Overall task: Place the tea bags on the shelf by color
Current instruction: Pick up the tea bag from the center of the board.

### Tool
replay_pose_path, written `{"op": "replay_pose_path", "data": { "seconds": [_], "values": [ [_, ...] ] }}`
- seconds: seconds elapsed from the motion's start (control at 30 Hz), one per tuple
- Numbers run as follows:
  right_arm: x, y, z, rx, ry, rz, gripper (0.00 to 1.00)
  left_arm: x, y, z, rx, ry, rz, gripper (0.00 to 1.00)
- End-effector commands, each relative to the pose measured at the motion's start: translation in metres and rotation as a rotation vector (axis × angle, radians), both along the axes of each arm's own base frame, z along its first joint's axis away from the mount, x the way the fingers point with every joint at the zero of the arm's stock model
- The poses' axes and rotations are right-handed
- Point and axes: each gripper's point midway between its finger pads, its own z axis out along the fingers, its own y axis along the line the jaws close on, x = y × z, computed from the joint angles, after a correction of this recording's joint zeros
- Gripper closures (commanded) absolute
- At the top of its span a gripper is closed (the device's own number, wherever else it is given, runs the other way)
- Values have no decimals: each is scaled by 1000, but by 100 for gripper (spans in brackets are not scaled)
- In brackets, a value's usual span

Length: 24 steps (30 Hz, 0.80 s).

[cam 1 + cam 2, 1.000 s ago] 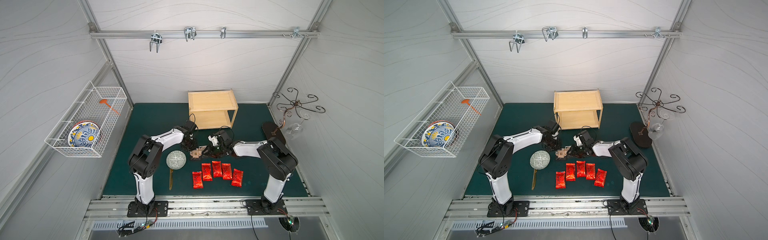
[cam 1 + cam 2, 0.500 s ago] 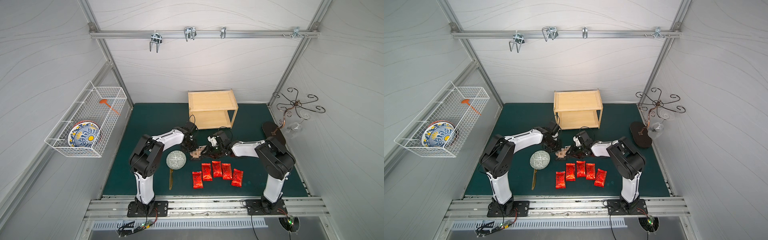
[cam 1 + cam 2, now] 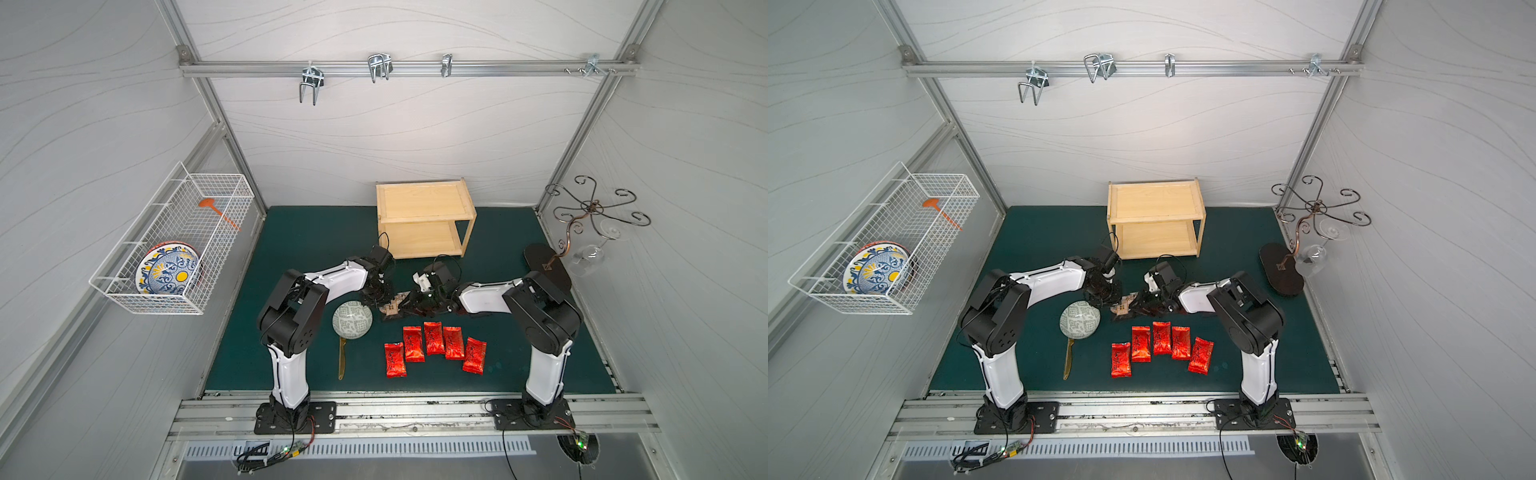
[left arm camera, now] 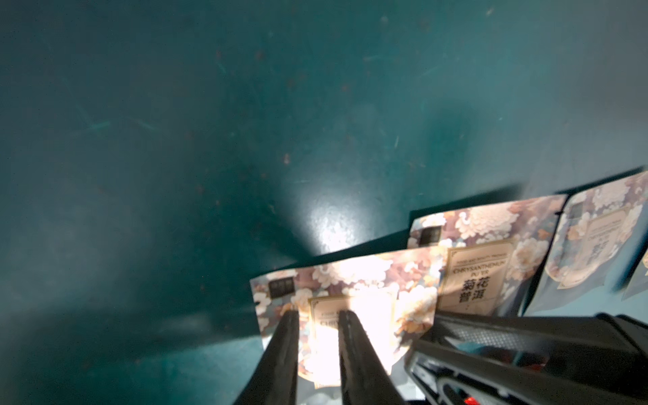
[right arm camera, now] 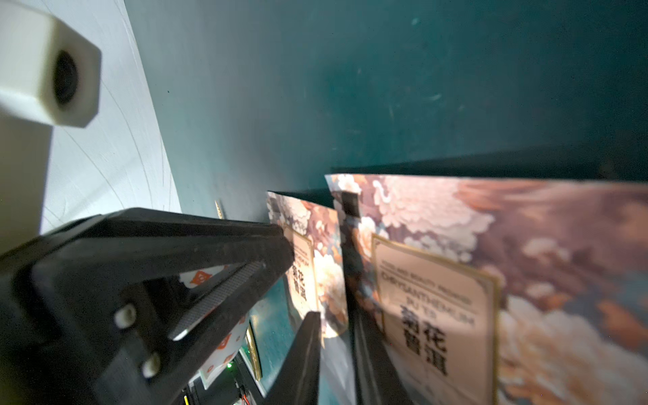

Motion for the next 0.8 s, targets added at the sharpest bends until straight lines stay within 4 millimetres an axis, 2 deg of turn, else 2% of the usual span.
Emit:
{"op": "replay_pose_path", "data": {
  "seconds": [0.0, 0.17, 0.27, 0.37, 0.57, 0.77],
  "values": [
    [2, 10, 5, 31, 2, -2, 87, -1, 0, -5, 4, -5, 7, 74],
    [4, 12, 9, 40, 2, -8, 100, 0, -7, 3, -37, -8, 12, 74],
    [5, 11, 16, 49, -8, -8, 100, 5, -8, 17, -49, -35, 12, 74],
    [7, 6, 29, 61, -47, -17, 100, 13, -4, 49, -68, -110, 23, 72],
    [9, -4, 86, 127, -161, -6, 100, 28, 7, 136, -147, -278, 52, 68],
    [5, -30, 148, 134, -300, 5, 100, 26, 34, 207, -225, -419, 99, 65]
  ]
}}
